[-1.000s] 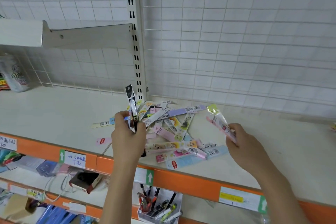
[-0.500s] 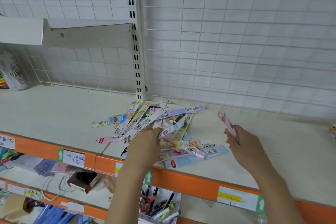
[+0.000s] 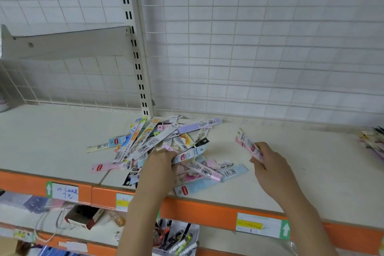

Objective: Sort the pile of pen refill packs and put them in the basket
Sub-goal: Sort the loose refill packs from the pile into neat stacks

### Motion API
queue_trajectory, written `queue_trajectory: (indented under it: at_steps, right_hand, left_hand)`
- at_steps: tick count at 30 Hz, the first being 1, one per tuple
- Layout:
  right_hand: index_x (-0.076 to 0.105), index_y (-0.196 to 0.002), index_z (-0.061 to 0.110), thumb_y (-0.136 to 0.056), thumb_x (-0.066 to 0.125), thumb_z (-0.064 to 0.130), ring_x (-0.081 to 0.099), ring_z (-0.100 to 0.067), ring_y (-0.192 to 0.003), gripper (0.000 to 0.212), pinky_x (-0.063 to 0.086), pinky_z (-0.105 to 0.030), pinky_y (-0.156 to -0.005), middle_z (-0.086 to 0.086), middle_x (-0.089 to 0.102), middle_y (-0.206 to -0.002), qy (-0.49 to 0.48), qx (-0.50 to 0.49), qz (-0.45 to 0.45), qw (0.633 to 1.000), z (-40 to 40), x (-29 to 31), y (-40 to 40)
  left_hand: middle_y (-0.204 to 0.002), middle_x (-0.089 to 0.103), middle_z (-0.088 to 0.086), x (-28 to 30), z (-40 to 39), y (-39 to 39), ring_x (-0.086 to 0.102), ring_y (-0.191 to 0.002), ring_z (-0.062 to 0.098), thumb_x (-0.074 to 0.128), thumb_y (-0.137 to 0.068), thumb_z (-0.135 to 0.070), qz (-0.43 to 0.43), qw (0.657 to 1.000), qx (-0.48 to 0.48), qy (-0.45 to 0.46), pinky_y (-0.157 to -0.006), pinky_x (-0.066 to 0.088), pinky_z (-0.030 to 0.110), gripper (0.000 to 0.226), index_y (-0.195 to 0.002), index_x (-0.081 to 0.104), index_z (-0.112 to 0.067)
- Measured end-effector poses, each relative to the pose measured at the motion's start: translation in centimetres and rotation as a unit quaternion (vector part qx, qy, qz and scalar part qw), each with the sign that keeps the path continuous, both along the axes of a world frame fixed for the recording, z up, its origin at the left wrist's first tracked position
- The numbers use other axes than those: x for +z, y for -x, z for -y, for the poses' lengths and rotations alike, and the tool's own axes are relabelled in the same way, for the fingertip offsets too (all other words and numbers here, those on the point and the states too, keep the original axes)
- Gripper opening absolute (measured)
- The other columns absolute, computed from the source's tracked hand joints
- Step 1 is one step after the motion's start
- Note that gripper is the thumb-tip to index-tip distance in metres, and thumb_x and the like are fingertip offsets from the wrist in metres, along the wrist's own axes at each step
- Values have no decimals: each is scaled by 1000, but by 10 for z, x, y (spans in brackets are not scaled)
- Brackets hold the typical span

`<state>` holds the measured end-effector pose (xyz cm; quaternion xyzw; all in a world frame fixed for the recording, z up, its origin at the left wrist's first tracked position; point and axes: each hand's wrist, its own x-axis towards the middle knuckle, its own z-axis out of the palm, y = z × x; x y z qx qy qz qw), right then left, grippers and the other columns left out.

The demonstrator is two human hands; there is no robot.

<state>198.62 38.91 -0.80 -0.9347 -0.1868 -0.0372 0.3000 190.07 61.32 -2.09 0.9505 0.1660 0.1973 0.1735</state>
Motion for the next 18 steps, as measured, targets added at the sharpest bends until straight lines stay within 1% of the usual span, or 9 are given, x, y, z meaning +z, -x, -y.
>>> queue_trajectory:
  at_steps: [2, 4, 6, 9, 11, 12, 13, 16, 18]
  right_hand:
    - [51, -115, 13, -92, 46, 8, 52, -26, -86, 24, 40, -35, -69, 6, 49, -83, 15, -4, 13, 1000, 4, 0, -5]
    - [52, -111, 12, -92, 45, 7, 51, -24, -82, 20, 37, -32, -62, 9, 45, -77, 2, -4, 7, 1000, 8, 1, -11]
    - [51, -105, 11, -92, 44, 7, 51, -23, -76, 15, 39, -31, -59, 6, 50, -77, -18, -1, -11, 1000, 11, 1, -16]
    - [52, -95, 7, -94, 42, 13, 51, -24, -65, 11, 40, -34, -58, -4, 54, -72, -29, 4, -16, 999, 11, 1, -25]
    - [55, -90, 5, -95, 42, 18, 49, -26, -59, 19, 40, -35, -55, -7, 54, -65, -34, 11, -14, 999, 8, 3, -31]
    - [56, -89, 5, -95, 42, 20, 51, -28, -59, 21, 41, -36, -55, -9, 56, -65, -32, 17, -14, 999, 6, 4, -33]
    - [57, -87, 6, -95, 43, 21, 54, -30, -61, 22, 43, -38, -56, -10, 58, -66, -26, 24, -16, 999, 3, 5, -35]
    - [49, -72, 14, -95, 43, 23, 52, -27, -61, 25, 44, -39, -57, -4, 53, -62, -5, 44, -19, 999, -6, 4, -43]
    - [38, -63, 21, -94, 43, 24, 50, -26, -62, 31, 39, -35, -57, 1, 47, -60, 12, 57, -25, 998, -12, 3, -49]
  left_hand:
    - [-58, 42, -2, 5, 1, -2, 39, -62, 19, 52, -92, -12, 34, 999, 14, 0, -47, 23, 22, 17, -75, 54, -9]
    - [-60, 46, 6, 11, 0, -8, 40, -63, 24, 53, -91, -11, 56, 998, 20, 11, -47, 22, 24, 10, -84, 56, -6]
    - [-68, 49, 12, 18, 1, -14, 39, -67, 25, 54, -91, -12, 72, 997, 22, 36, -48, 21, 22, 8, -95, 59, -7]
    - [-65, 49, 5, 30, 8, -18, 42, -66, 23, 51, -93, -17, 97, 992, -9, 83, -49, 25, 22, 8, -86, 51, -14]
    - [-63, 55, -2, 37, 15, -19, 51, -61, 13, 45, -95, -22, 102, 987, -18, 126, -50, 33, 17, 17, -83, 48, -11]
    - [-63, 56, -4, 41, 18, -18, 51, -58, 4, 43, -96, -23, 97, 984, -12, 146, -50, 34, 13, 20, -82, 48, -10]
    - [-62, 57, -3, 44, 20, -18, 51, -56, 3, 41, -97, -24, 96, 982, -6, 162, -51, 36, 14, 21, -80, 46, -11]
    - [-62, 54, 7, 47, 23, -17, 55, -57, 22, 39, -97, -24, 110, 974, 16, 195, -58, 40, 35, 25, -72, 38, -22]
    - [-62, 53, 6, 46, 23, -15, 57, -59, 26, 39, -97, -26, 109, 970, 45, 211, -52, 39, 32, 24, -73, 36, -27]
